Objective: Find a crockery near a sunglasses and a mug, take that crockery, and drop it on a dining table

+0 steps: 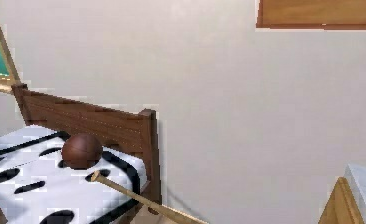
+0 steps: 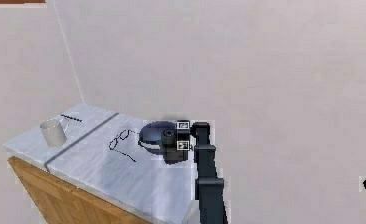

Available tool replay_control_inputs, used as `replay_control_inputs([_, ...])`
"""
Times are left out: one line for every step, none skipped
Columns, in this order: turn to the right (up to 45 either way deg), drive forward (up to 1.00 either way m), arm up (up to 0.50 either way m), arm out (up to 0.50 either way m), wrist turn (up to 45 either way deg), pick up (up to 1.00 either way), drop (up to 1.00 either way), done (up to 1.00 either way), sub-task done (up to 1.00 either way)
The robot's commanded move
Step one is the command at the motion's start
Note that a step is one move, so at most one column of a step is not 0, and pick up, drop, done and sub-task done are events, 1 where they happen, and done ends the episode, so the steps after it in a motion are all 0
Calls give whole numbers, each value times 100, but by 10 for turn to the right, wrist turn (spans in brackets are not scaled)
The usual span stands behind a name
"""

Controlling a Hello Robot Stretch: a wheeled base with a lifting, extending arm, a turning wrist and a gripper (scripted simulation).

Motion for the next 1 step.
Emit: replay_control_inputs([0, 0, 0, 0, 0, 100, 0, 0, 0])
